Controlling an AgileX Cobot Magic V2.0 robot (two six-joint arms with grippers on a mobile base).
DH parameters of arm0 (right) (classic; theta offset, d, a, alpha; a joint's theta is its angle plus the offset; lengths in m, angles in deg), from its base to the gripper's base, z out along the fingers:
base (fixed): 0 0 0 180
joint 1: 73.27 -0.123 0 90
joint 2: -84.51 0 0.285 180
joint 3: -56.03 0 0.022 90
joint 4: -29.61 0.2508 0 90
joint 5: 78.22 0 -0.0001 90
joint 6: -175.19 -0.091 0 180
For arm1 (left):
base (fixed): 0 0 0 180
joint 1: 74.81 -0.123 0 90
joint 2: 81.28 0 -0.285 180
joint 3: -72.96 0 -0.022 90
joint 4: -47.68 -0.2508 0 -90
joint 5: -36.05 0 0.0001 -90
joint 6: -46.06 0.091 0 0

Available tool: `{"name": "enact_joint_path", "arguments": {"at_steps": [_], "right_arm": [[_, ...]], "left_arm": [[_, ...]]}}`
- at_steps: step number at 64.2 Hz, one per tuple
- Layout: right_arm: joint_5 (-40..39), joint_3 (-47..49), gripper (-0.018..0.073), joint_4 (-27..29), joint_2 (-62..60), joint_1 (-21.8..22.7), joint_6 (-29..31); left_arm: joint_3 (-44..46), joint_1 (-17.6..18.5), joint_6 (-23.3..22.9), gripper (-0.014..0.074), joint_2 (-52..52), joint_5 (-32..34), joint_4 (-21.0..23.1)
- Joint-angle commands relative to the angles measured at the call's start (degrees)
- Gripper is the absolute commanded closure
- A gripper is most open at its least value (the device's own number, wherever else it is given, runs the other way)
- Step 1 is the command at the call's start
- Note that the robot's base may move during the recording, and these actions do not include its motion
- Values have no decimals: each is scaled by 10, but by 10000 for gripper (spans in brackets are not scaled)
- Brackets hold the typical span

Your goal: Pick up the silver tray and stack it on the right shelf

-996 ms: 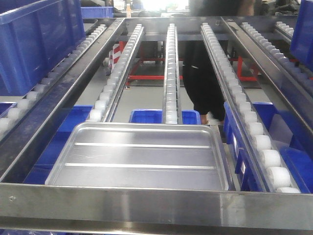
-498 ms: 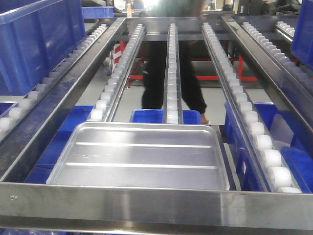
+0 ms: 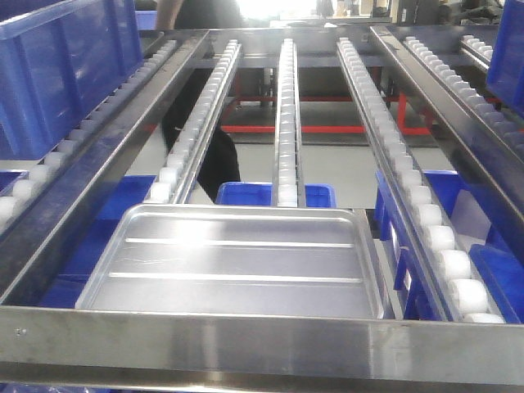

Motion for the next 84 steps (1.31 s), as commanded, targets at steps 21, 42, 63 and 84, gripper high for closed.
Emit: {"name": "enact_joint_path", "arguments": {"at_steps": [21, 42, 63, 84], "right_arm": [[-69, 40, 102, 77, 149, -66, 1], [131, 150, 134, 79, 293, -44, -79], [192, 215, 146, -21, 441, -34, -204], [187, 252, 146, -21, 510, -34, -204]], "left_arm": [[128, 229, 33, 227, 178, -34, 39], [187, 231, 11, 227, 347, -57, 63], [190, 231, -249, 227, 449, -84, -152], [227, 231, -285, 227, 523, -86, -165]]}}
